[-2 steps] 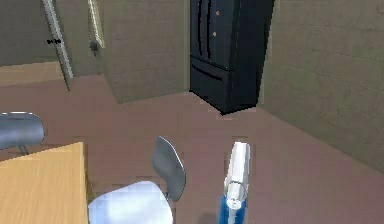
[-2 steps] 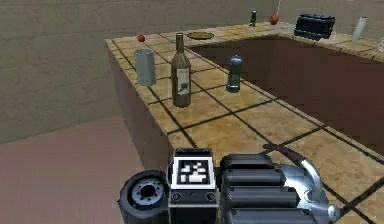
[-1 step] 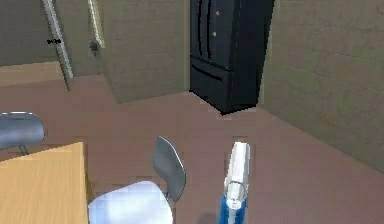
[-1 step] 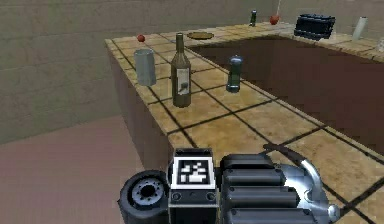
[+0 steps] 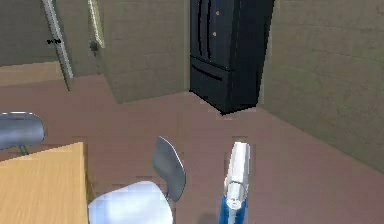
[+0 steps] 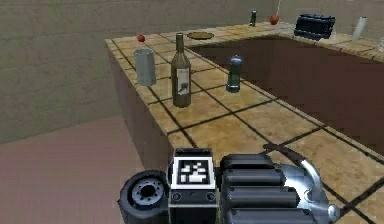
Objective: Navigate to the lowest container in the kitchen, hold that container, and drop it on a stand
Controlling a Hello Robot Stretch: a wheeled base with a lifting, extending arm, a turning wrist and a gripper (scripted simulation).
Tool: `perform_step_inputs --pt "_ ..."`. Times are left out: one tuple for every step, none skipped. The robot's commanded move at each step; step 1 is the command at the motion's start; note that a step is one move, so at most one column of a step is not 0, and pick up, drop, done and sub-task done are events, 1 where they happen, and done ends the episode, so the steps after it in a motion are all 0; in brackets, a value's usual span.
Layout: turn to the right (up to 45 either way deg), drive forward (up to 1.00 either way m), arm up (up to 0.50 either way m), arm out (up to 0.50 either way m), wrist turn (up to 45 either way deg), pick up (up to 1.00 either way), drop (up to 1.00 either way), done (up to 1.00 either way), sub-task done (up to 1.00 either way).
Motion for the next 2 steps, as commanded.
perform_step_inputs --pt "45.0 0.0 0.0 0.0 0.0 0.0 0.0 0.0 0.0" --pt "-6.0 0.0 0.0 0.0 0.0 0.0 0.0 0.0 0.0"
